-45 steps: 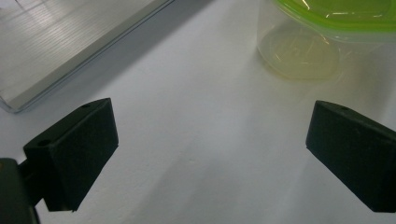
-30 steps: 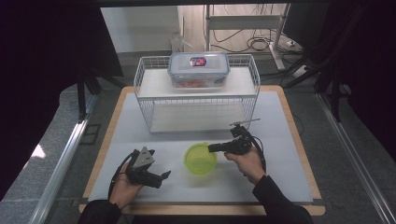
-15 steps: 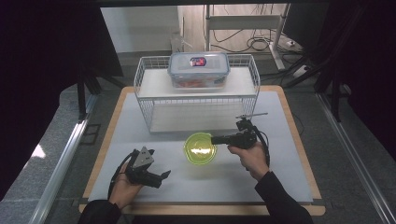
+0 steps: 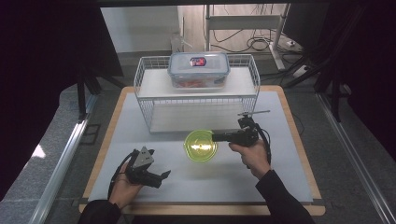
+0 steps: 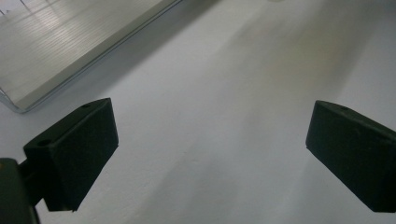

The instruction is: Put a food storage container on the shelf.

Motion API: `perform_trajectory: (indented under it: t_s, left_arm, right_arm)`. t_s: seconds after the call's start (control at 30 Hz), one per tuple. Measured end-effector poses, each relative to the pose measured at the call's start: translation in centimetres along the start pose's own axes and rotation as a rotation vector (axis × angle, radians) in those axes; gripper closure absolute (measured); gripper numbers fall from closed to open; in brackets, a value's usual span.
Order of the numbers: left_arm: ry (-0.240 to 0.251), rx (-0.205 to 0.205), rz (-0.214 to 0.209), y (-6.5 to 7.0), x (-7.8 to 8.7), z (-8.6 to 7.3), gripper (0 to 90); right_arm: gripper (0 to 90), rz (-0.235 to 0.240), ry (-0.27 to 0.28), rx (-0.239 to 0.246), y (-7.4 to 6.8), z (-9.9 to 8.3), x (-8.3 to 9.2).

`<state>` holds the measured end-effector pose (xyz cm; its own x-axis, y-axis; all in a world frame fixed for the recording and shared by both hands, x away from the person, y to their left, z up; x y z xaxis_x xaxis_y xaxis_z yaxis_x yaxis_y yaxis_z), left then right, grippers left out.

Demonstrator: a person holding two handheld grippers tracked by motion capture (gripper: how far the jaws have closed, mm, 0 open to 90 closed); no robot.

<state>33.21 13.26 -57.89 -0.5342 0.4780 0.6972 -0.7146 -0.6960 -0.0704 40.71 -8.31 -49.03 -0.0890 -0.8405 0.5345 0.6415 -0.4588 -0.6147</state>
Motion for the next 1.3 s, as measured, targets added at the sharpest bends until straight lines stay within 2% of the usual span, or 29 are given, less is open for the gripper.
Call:
perform_trajectory:
  t_s: [0.27,0.6,0.73,1.0,1.3]
  left_arm:
    - [-0.001,-0.001,0.0,0.0,0.0,0.0,2.2]
    - [-0.004,-0.003,0.001,0.0,0.0,0.0,2.1]
    - [-0.003,-0.006,0.002,-0.1,0.0,0.0,2.1]
    - [-0.002,-0.002,-0.001,-0.1,-0.1,0.0,2.2]
    - [0.003,0.005,-0.005,0.0,-0.1,0.0,2.2]
  right_arm:
    - [84.3,0.024,0.027,-0.009,-0.6,0.7,1.0]
    - [84.3,0.053,0.097,0.026,-2.8,3.4,3.5]
    - [84.4,0.071,0.137,0.036,-3.9,5.0,5.0]
    - [84.4,0.09,0.199,0.041,-5.3,8.3,7.3]
    - [84.4,0.083,0.232,0.059,-6.9,12.1,8.5]
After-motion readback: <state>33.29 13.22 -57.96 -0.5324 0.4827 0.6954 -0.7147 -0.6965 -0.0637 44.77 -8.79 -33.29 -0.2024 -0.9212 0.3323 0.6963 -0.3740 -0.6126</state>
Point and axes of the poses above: each handheld gripper's, and its own axes: x roughly backward along the jaws, z roughly out of its top, y roughly to its right, the point moved 10 cm from there along -x, roughly forward along the jaws, and after that the axes turned 7 degrees about -y, right-handed, at the moved point
